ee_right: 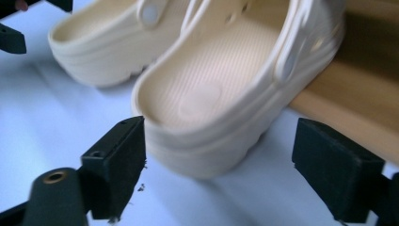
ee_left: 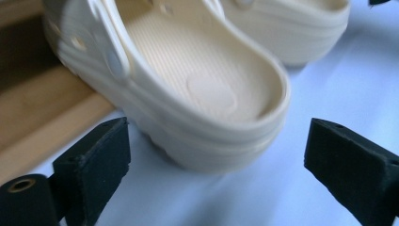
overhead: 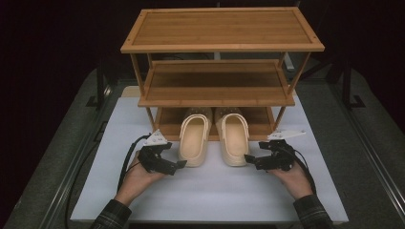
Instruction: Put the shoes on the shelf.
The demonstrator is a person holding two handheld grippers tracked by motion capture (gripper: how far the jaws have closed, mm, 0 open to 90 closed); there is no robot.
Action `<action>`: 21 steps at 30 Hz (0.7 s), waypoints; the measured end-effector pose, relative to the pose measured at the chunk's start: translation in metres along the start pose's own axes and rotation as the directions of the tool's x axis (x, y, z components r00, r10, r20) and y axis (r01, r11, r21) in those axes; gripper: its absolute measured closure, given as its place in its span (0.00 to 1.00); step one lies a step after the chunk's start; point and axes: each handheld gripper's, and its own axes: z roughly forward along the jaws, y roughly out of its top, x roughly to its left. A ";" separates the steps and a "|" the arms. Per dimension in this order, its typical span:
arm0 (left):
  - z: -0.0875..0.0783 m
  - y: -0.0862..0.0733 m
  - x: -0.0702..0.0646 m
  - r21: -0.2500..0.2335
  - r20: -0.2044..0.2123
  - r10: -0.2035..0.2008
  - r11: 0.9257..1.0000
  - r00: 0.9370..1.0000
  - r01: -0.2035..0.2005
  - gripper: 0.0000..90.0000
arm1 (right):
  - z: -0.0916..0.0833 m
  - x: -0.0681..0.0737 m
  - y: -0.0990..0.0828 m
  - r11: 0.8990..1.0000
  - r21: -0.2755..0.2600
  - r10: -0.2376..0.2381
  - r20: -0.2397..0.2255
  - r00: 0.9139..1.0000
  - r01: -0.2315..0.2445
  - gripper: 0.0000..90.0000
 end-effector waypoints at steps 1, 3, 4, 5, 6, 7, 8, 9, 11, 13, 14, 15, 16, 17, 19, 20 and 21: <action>0.004 -0.002 -0.001 0.017 0.002 0.007 1.000 1.000 -0.007 0.06 | 0.003 0.000 -0.004 1.000 0.015 0.002 -0.012 1.000 -0.002 0.19; 0.010 -0.004 -0.002 0.035 0.003 0.012 0.999 1.000 -0.012 0.03 | 0.009 0.001 -0.008 0.999 0.042 0.002 -0.015 1.000 -0.001 0.16; 0.013 -0.004 -0.002 0.042 0.006 0.019 0.999 1.000 -0.020 0.03 | 0.012 0.001 -0.008 0.999 0.050 -0.003 -0.016 1.000 0.004 0.16; 0.016 -0.005 -0.002 0.050 0.011 0.019 0.999 1.000 -0.020 0.03 | 0.015 0.001 -0.009 0.998 0.058 -0.001 -0.022 1.000 0.002 0.16; 0.019 -0.005 -0.002 0.048 0.013 0.016 0.999 1.000 -0.016 0.03 | 0.017 0.001 -0.009 0.998 0.065 -0.004 -0.023 1.000 0.006 0.16; 0.023 -0.005 -0.002 0.045 0.016 0.015 0.999 1.000 -0.015 0.03 | 0.019 0.001 -0.010 0.998 0.069 -0.009 -0.022 1.000 0.011 0.16; 0.025 -0.005 -0.002 0.049 0.017 0.019 0.999 1.000 -0.020 0.03 | 0.022 0.001 -0.010 0.997 0.078 -0.010 -0.021 1.000 0.011 0.16; 0.029 -0.005 -0.002 0.051 0.018 0.017 0.999 1.000 -0.018 0.03 | 0.023 0.001 -0.010 0.997 0.078 -0.005 -0.028 1.000 0.007 0.16; 0.034 -0.004 -0.001 0.055 0.010 0.022 0.998 1.000 -0.023 0.03 | 0.026 0.002 -0.009 0.997 0.082 -0.010 -0.041 0.999 0.013 0.16; 0.037 -0.002 0.000 0.060 0.014 0.022 0.998 1.000 -0.023 0.03 | 0.030 0.004 -0.008 0.996 0.085 -0.026 -0.050 0.998 0.030 0.16; 0.039 -0.001 0.000 0.058 0.023 0.014 0.998 1.000 -0.016 0.03 | 0.032 0.006 -0.007 0.996 0.088 -0.027 -0.053 0.998 0.032 0.16; 0.041 0.000 -0.001 0.050 0.027 0.010 0.999 1.000 -0.012 0.03 | 0.034 0.007 -0.006 0.995 0.092 -0.032 -0.057 0.998 0.038 0.16; 0.043 0.001 -0.002 0.043 0.030 0.007 0.999 1.000 -0.008 0.03 | 0.036 0.009 -0.004 0.995 0.095 -0.037 -0.061 0.997 0.043 0.16; 0.044 0.004 -0.002 0.051 0.029 0.016 0.999 0.999 -0.017 0.03 | 0.039 0.010 -0.003 0.994 0.094 -0.048 -0.067 0.997 0.054 0.16; 0.048 0.006 -0.002 0.042 0.025 0.021 0.999 0.999 -0.022 0.03 | 0.042 0.013 0.001 0.993 0.096 -0.056 -0.065 0.996 0.062 0.16; 0.049 0.008 -0.002 0.045 0.025 0.020 0.999 0.999 -0.021 0.03 | 0.043 0.013 0.002 0.994 0.090 -0.058 -0.067 0.996 0.064 0.16; 0.051 0.009 -0.001 0.042 0.023 0.016 0.999 1.000 -0.017 0.03 | 0.044 0.013 0.003 0.994 0.085 -0.056 -0.072 0.996 0.062 0.16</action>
